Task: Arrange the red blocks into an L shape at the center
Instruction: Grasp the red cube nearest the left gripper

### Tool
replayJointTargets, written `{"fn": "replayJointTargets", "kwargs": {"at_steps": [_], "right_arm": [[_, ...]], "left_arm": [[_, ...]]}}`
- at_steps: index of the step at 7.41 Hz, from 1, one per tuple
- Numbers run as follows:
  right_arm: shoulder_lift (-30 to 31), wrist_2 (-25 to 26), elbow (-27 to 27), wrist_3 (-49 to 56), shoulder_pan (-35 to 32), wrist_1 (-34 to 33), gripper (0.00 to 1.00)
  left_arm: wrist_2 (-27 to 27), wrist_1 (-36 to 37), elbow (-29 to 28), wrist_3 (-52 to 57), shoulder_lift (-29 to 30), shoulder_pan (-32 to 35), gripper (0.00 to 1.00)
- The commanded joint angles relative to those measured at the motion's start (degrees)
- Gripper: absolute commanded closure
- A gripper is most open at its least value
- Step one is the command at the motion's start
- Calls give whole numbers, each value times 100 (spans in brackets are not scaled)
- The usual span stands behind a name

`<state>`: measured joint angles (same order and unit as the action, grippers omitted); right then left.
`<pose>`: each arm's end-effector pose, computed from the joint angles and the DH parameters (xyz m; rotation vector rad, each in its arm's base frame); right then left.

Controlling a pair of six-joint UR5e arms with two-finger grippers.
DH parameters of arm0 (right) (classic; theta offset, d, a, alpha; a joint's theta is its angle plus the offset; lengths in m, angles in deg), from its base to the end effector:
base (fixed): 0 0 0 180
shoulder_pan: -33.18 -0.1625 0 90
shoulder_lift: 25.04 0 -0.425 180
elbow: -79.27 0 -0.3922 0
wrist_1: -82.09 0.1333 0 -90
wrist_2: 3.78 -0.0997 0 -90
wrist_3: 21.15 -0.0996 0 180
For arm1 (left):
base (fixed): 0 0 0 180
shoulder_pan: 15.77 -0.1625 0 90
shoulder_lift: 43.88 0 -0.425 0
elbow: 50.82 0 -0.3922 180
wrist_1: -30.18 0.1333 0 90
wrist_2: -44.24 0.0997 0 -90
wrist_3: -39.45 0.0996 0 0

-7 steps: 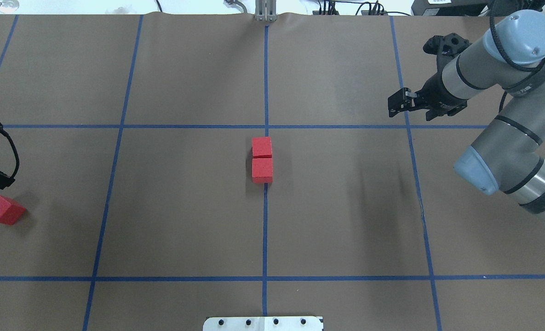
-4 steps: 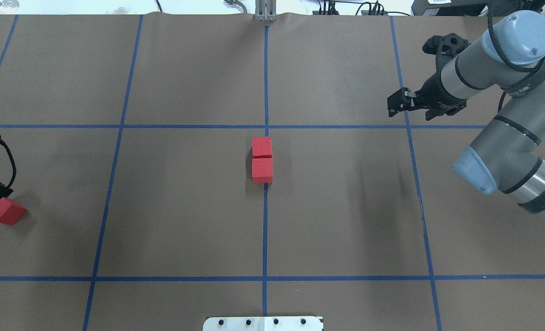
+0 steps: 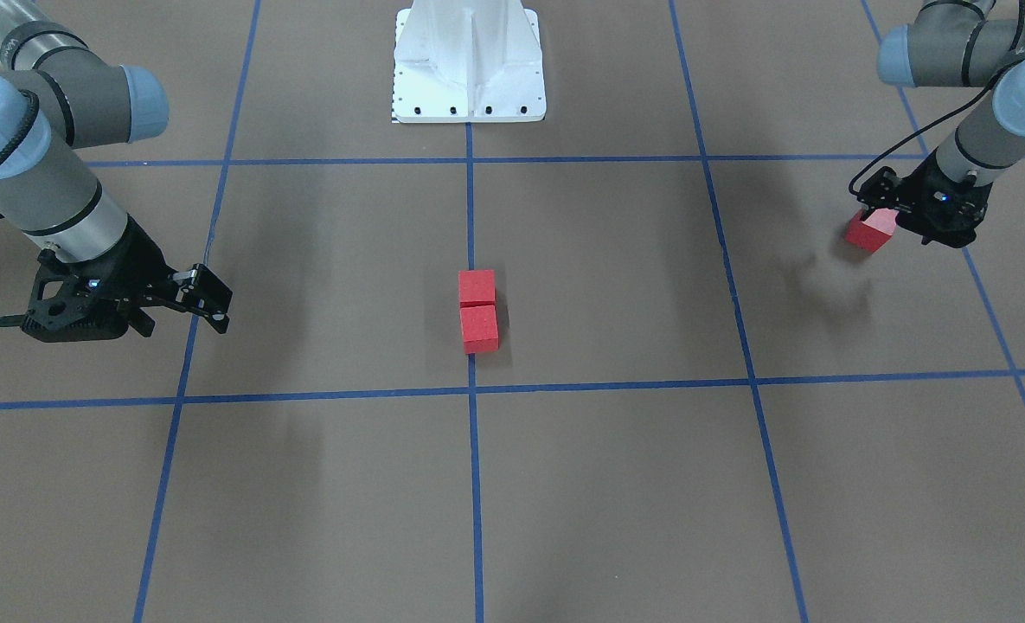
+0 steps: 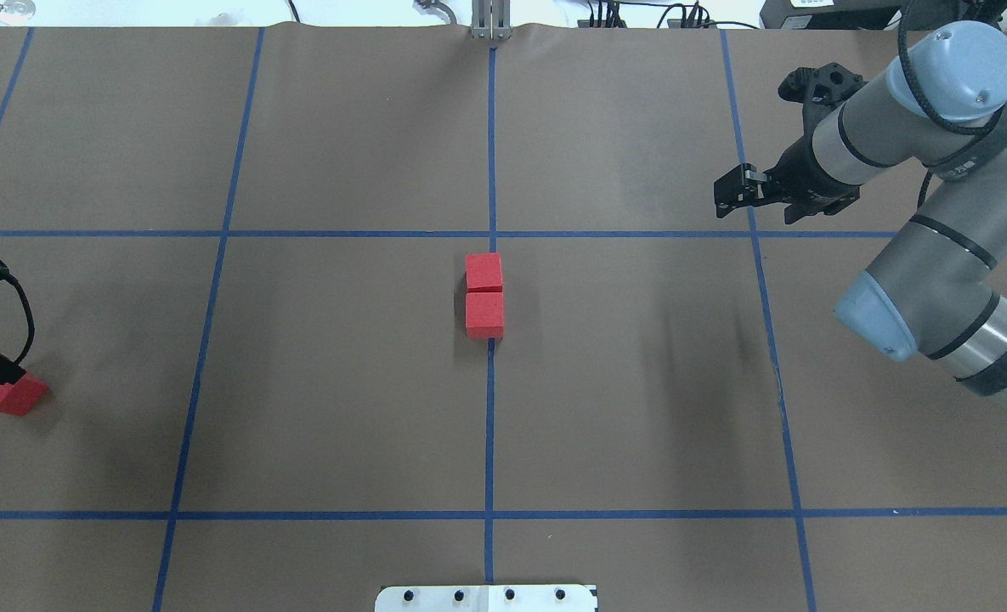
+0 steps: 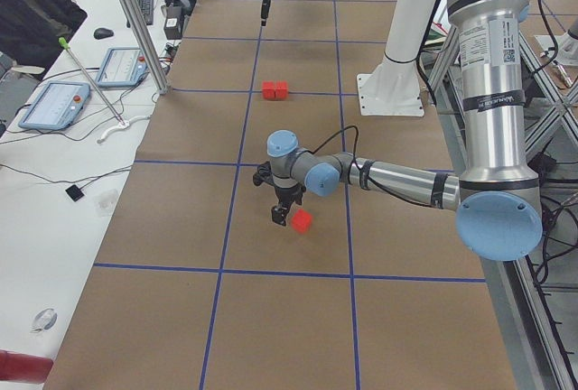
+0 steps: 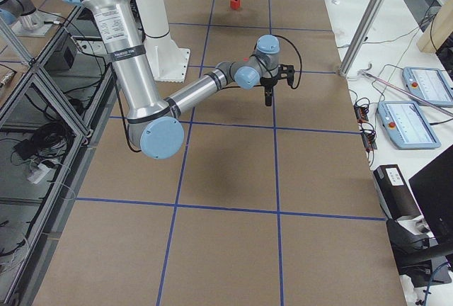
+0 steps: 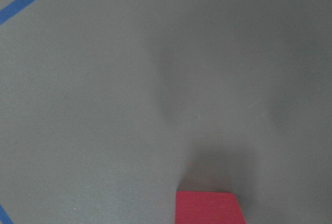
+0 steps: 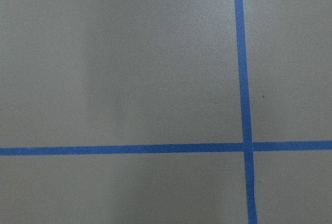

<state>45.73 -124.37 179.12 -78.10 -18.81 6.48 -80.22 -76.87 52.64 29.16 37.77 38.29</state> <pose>-0.3131 -0.5347 0.3668 0.1258 -0.8876 0.1057 0.2031 -0.4113 0.5865 0.1132 0.7021 0.5452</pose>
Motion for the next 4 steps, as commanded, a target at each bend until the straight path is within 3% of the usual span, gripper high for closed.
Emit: {"fn": "replayJointTargets", "kwargs": {"at_steps": [1,4], "right_arm": [[7,0,-9,0,5,2,0],[7,0,-9,0,5,2,0]], "left_arm": [[-96,-9,-36,-113,26,-289,0],[-44,9,-194,-202,61,-405,0]]}}
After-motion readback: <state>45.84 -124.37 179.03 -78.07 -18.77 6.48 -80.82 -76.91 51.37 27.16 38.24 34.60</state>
